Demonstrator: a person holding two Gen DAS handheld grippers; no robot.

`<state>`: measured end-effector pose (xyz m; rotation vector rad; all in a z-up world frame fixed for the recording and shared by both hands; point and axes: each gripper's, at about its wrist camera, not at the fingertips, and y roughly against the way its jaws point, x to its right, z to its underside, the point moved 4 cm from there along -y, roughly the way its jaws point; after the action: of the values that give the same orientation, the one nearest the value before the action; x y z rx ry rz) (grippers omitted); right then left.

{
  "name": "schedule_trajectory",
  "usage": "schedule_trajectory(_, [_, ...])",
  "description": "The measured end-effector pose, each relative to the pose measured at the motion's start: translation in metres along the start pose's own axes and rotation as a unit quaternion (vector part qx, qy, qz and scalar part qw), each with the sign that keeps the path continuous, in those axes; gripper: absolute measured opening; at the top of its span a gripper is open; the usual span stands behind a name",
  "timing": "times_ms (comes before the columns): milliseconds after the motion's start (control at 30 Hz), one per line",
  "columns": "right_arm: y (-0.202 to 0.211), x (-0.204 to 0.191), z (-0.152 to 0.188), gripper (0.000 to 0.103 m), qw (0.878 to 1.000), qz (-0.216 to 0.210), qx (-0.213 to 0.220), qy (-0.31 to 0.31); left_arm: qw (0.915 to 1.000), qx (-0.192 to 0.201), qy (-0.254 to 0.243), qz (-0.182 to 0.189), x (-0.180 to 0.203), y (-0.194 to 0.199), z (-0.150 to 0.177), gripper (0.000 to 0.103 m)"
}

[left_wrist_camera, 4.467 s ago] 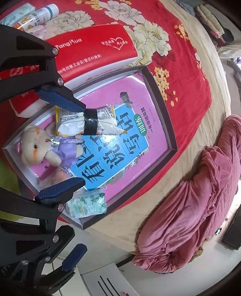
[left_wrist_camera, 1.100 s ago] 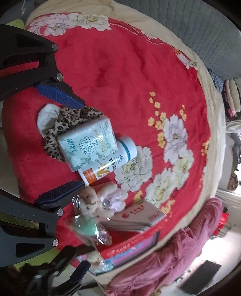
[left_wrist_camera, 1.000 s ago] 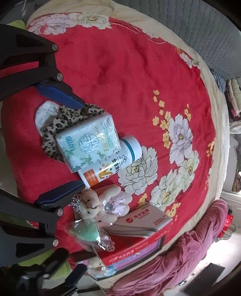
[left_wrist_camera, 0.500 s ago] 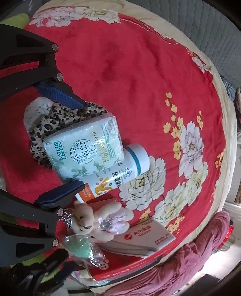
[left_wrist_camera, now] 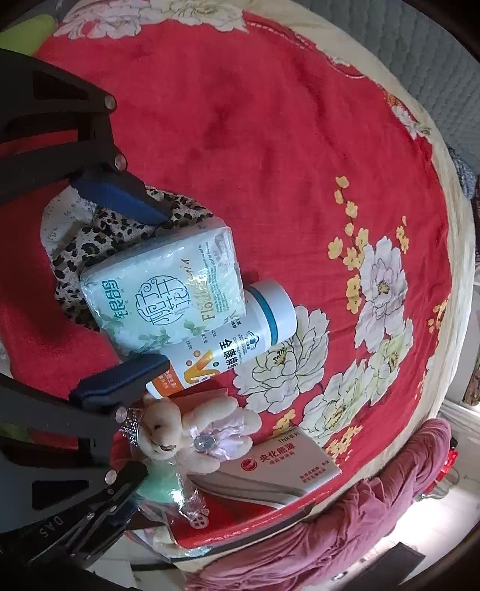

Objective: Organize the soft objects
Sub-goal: 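Grasp the white tissue pack with the left tool while the right tool grasps the green egg bag, then lift the tissue pack with the left tool while the right tool carries the green egg to the tray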

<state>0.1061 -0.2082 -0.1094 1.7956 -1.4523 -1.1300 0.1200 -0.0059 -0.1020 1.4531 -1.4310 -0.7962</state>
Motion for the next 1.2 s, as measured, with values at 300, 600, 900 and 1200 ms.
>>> schedule_trajectory(300, [0.011, -0.010, -0.004, 0.038, 0.999, -0.013, 0.020, 0.026, 0.9999, 0.009, 0.001, 0.008, -0.008, 0.009, -0.001, 0.058])
schedule_trajectory(600, [0.008, -0.011, -0.007, 0.038, 0.999, -0.026, 0.018, 0.033, 0.9994, 0.031, 0.010, 0.009, -0.026, 0.025, -0.004, 0.058])
schedule_trajectory(900, [-0.003, -0.007, -0.011, 0.039, 0.999, -0.024, 0.014, 0.026, 0.9981, 0.015, -0.036, -0.047, -0.011, 0.013, -0.018, 0.059])
schedule_trajectory(1200, [-0.007, -0.006, -0.015, 0.039, 0.999, -0.020, 0.013, 0.024, 0.9891, -0.004, -0.100, -0.108, 0.010, -0.003, -0.020, 0.060])
